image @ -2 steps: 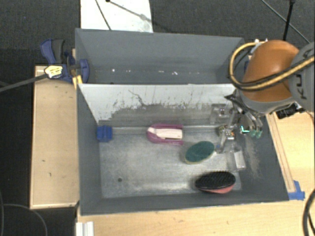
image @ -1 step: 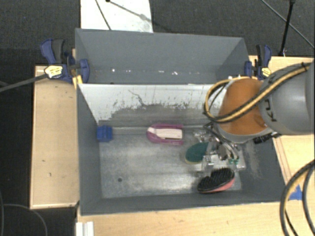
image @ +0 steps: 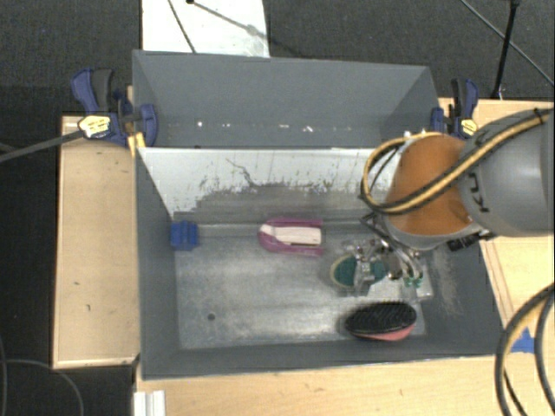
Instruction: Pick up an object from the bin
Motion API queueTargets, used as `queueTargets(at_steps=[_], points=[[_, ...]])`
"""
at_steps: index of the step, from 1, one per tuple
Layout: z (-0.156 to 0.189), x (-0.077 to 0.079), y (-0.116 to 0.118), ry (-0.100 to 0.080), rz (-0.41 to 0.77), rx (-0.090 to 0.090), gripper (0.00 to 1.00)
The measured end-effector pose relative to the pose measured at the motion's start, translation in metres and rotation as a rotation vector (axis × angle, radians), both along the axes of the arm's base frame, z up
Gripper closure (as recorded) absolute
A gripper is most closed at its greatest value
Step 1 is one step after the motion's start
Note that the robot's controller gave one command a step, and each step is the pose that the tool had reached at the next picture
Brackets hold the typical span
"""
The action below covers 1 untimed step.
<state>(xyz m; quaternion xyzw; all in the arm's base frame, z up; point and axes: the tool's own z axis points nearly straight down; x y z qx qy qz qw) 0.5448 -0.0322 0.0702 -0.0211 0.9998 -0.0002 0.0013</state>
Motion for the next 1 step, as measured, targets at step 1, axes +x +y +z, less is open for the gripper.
queueTargets(at_steps=[1], points=[[0.0998,-0.0293,-0.0134,-0.006,0.037,-0.001,1.00]])
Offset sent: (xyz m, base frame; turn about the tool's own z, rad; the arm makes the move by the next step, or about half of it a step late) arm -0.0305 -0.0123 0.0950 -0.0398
